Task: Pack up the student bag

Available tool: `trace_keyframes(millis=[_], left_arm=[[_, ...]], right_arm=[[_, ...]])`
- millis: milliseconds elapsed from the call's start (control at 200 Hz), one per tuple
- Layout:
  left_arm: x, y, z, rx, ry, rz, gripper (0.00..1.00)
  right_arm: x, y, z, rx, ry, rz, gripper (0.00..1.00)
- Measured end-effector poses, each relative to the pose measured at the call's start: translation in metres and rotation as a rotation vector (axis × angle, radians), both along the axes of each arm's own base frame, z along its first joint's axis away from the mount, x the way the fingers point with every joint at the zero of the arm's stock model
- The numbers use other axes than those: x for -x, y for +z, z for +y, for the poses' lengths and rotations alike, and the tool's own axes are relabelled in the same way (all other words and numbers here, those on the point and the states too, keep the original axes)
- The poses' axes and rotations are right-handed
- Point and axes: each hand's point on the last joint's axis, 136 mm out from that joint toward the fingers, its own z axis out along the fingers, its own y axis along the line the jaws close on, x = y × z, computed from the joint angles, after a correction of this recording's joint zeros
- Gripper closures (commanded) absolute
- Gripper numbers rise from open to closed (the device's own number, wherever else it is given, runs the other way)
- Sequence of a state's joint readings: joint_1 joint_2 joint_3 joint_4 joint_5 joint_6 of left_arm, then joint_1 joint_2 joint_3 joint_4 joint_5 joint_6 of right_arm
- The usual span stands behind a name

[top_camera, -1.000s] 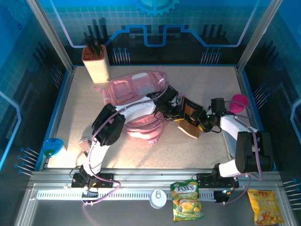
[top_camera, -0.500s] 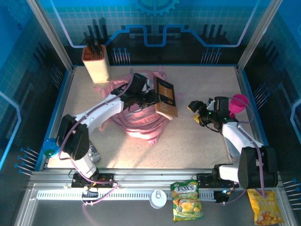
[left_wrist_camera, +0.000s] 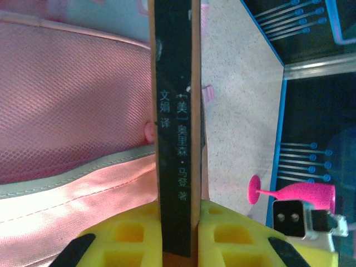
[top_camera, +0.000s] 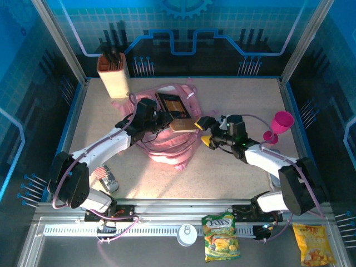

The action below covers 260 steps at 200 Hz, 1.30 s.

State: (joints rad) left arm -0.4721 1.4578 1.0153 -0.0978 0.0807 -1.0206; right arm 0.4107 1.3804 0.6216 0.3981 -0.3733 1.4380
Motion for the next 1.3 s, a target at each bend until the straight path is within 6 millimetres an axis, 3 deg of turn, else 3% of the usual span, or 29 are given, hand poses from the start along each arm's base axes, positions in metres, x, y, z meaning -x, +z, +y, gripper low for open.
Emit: trace_keyframes(millis=[145, 355, 490, 730, 1016, 1211, 1301], left_arm=[[-0.002, 0.000, 0.001, 0.041, 0.043, 0.017, 1.00], [-0.005, 0.001, 0.001, 0.093, 0.087, 0.033, 1.00], [-0.005, -0.003, 0.001, 0.118, 0.108, 0.045, 1.00], [-0.004, -0.006, 0.003, 0.139, 0.136, 0.064, 1.00], [-0.004, -0.009, 0.004, 0.140, 0.147, 0.064, 1.00], [-0.005, -0.010, 0.005, 0.138, 0.152, 0.063, 1.00], [-0.005, -0.010, 0.006, 0.135, 0.154, 0.061, 0.91]], right_arm=[[0.003, 0.000, 0.025, -0.051, -0.049, 0.032, 0.08], [0.002, -0.004, 0.039, -0.083, -0.136, 0.069, 0.10], [-0.010, -0.010, 0.048, -0.108, -0.172, 0.085, 0.12], [-0.037, -0.002, 0.064, -0.184, -0.208, 0.066, 0.20], [-0.043, 0.001, 0.065, -0.219, -0.237, 0.055, 0.42], [-0.045, 0.001, 0.063, -0.215, -0.256, 0.049, 0.67], [-0.046, 0.001, 0.062, -0.211, -0.260, 0.043, 0.80]])
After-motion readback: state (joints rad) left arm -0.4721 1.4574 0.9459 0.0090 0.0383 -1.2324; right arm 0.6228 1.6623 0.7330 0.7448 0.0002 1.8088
